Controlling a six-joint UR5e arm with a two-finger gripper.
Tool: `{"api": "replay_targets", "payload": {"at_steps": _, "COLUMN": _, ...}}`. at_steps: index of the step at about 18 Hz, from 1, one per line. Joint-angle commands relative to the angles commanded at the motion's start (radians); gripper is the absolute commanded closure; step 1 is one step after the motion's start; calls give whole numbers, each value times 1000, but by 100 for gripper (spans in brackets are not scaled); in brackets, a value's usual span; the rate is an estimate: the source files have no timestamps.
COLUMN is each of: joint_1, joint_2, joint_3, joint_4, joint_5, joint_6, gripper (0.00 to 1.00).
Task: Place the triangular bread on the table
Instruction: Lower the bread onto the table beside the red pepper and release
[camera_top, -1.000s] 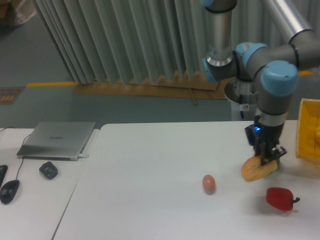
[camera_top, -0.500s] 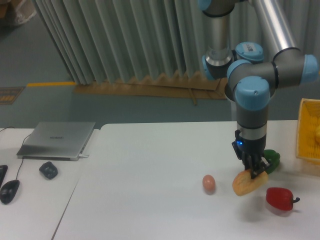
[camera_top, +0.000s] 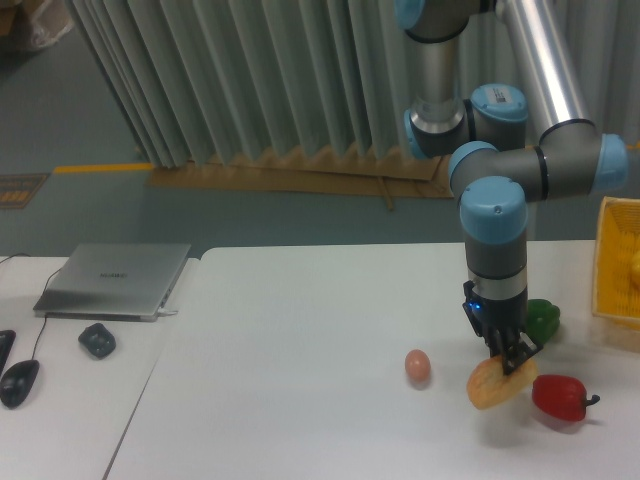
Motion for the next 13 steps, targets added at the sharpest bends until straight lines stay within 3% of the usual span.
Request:
{"api": "replay_targets", "payload": {"at_steps": 1, "joint_1": -2, "joint_2": 0, "joint_3": 0, "joint_4": -2, "joint_5": 18, "joint_6": 0, "gripper": 39}}
{"api": "replay_targets", "payload": {"at_steps": 2, "joint_1": -11, "joint_2": 0, "joint_3": 0, "joint_4": 0, "joint_5": 50, "joint_6": 3, "gripper": 8}}
{"api": "replay_targets", "payload": {"at_steps": 3, "joint_1": -20, "joint_2": -3, "joint_3": -2, "joint_4": -2, "joint_5": 77, "joint_6": 2, "gripper": 0}}
{"api": "replay_targets", "payload": {"at_steps": 13, "joint_1": -29, "joint_2": 11, "joint_3": -8, "joint_4": -6, "joint_5": 97, "joint_6": -8, "gripper": 0}}
